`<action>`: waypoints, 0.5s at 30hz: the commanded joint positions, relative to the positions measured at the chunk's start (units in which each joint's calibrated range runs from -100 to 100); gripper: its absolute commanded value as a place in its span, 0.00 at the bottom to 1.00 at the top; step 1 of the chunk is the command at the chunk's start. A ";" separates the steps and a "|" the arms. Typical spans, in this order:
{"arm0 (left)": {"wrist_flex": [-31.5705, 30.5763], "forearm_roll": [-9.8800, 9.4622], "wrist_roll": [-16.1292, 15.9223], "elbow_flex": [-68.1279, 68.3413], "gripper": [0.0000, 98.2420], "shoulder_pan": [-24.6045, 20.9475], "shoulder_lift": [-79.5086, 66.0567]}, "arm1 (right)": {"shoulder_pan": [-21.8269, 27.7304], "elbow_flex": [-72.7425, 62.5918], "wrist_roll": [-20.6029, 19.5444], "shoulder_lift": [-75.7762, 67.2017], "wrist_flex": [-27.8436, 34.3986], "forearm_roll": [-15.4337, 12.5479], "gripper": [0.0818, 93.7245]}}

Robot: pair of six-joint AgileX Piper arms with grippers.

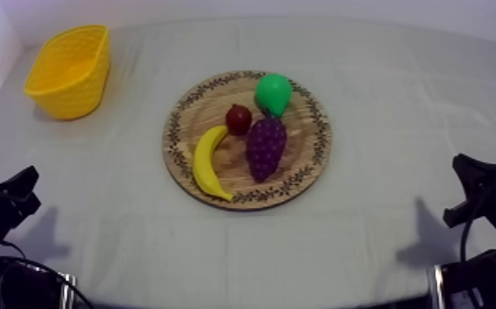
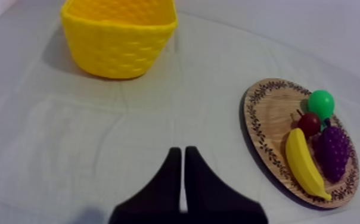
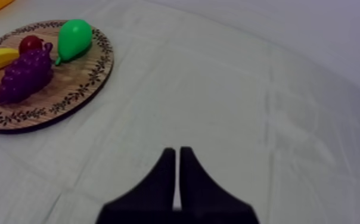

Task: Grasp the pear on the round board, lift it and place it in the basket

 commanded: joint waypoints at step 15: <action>0.19 0.01 0.12 -0.02 0.00 0.83 0.00 | -0.01 -0.05 0.06 -0.04 0.02 -0.01 0.00</action>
